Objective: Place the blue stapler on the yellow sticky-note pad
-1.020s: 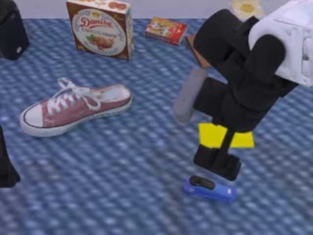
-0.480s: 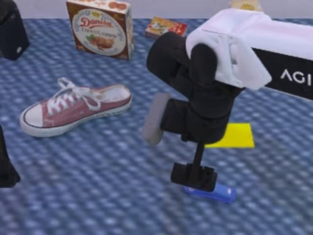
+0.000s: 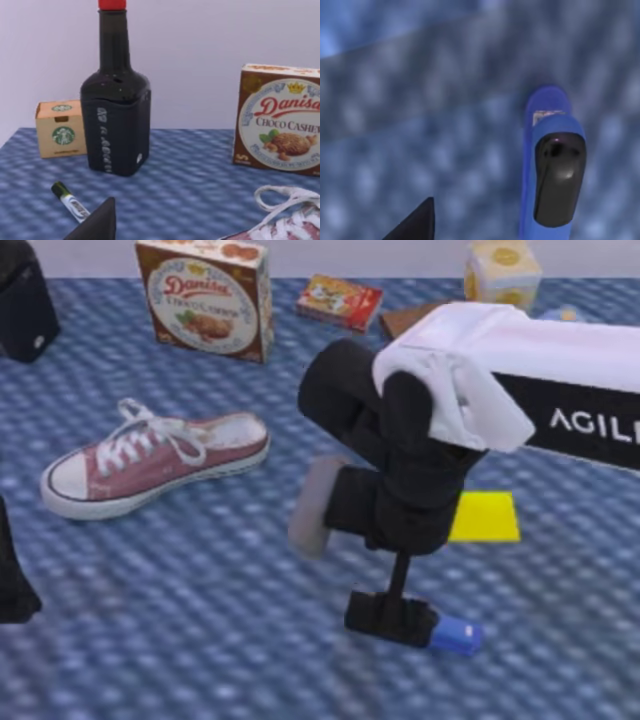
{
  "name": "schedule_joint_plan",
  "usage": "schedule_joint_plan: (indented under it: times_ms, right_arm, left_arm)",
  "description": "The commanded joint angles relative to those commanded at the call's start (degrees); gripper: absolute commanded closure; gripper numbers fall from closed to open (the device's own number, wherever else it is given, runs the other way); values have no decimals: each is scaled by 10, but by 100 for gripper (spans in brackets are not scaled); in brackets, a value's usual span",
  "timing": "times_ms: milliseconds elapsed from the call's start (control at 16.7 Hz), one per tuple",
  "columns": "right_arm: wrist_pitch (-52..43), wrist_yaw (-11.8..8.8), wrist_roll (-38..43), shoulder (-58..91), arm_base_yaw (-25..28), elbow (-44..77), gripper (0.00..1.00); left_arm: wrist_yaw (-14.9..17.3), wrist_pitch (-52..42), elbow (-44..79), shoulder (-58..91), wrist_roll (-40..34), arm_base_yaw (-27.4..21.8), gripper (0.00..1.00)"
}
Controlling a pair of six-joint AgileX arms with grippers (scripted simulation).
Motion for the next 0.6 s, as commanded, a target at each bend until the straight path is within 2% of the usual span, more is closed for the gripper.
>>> schedule_joint_plan:
  times_ms: [300, 600]
  right_arm:
    - [125, 0, 2, 39, 2, -82, 0]
    - [142, 0, 2, 46, 2, -95, 0]
  left_arm:
    - [0, 0, 0, 0, 0, 0, 0]
    - [0, 0, 0, 0, 0, 0, 0]
